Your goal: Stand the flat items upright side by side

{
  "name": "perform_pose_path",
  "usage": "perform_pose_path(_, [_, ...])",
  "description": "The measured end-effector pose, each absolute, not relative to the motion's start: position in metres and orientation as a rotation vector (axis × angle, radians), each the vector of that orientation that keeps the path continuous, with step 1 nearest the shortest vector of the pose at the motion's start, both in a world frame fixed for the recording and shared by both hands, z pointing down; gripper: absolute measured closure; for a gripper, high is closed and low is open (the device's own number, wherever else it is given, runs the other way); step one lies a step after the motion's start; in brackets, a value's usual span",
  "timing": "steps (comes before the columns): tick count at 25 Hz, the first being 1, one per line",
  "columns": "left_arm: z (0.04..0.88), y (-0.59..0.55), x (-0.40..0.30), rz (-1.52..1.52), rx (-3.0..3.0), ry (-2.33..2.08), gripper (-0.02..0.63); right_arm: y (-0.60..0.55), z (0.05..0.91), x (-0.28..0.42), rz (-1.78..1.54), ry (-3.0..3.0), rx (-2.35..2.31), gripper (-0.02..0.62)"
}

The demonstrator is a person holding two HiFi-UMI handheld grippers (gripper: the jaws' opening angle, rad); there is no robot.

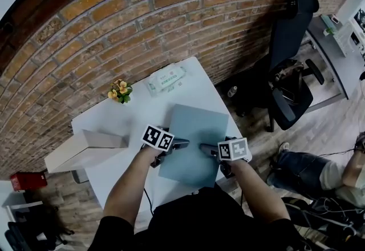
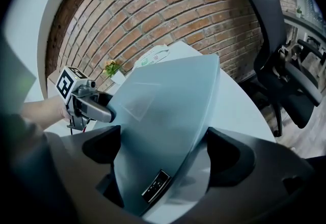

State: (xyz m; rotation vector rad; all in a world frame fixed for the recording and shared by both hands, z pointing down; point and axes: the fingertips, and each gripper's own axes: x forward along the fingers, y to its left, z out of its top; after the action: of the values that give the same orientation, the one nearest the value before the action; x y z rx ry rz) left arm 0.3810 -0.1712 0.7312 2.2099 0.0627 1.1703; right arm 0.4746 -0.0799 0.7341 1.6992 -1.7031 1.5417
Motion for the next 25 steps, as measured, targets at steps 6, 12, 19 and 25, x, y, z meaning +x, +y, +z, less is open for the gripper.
perform_pose_path(6, [0.728,-0.171,0.380,1.167,2.235,0.021,0.126,-0.080,0.734,0.474,1.547,-1.720,1.688,0.052])
perform_pose_path(12, [0.707,-0.172,0.381,1.102,2.326,-0.036,0.126,-0.080,0.716,0.478,1.432,-1.751,1.736,0.061])
perform_pose_path(19, [0.667,-0.174,0.380,1.016,2.464,-0.089,0.127,-0.088,0.675,0.480,1.202,-1.817,1.809,0.061])
perform_pose_path(25, [0.633,-0.177,0.368,0.965,2.578,-0.154,0.129,-0.097,0.638,0.474,0.995,-1.886,1.882,0.061])
